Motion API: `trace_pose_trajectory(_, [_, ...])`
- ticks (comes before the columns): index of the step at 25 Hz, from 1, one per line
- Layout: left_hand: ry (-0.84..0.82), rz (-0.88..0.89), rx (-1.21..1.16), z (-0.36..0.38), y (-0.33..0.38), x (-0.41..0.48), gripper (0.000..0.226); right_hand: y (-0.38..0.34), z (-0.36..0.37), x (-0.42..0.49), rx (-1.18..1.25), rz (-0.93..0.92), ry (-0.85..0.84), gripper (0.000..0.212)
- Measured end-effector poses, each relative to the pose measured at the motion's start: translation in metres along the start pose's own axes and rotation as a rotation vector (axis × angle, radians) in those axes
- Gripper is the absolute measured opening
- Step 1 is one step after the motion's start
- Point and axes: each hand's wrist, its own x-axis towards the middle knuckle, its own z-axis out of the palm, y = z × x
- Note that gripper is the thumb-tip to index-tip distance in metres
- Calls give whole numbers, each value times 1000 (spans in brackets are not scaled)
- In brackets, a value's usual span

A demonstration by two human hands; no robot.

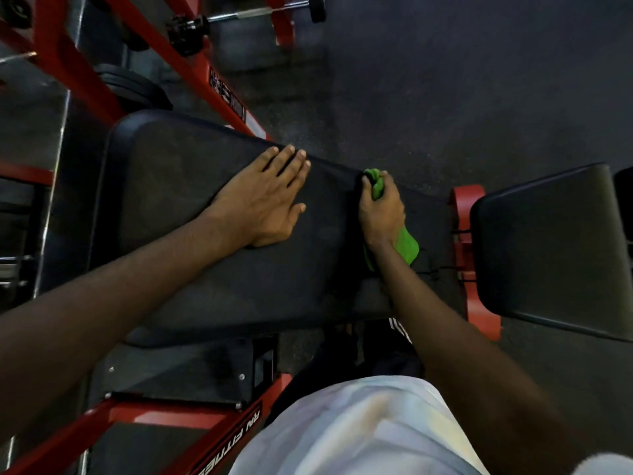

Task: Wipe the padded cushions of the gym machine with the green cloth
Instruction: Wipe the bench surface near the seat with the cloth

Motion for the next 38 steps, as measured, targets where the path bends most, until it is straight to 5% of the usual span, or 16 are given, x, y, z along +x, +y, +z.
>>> trace_pose_trajectory(5, [1,2,-8,-3,1,-1,73,14,-14,-10,-27,-168,-184,76])
trace_pose_trajectory(8, [-7,-5,8,-3,1,-2,73,48,-28,-22,-139,-340,-260,68])
trace_pose_trajectory(12, [-11,6,2,-6,2,0,73,36,-30,-39,-180,-283,-153,58])
trace_pose_trajectory(18, [-17,62,-74,-4,10,15,67,35,-27,-120,-95,-573,-210,56])
trace_pose_trajectory(21, [-35,75,-57,-2,14,25,67,49,-18,-98,-49,-466,-119,56])
trace_pose_trajectory(26, [-39,72,-40,1,14,23,68,58,-14,-24,-30,-35,3,51])
trace_pose_trajectory(34, [-23,69,-29,5,15,24,74,33,-10,-83,-16,-457,-72,48])
trace_pose_trajectory(38, [-44,65,-34,5,15,25,70,10,8,-2,0,-272,-11,46])
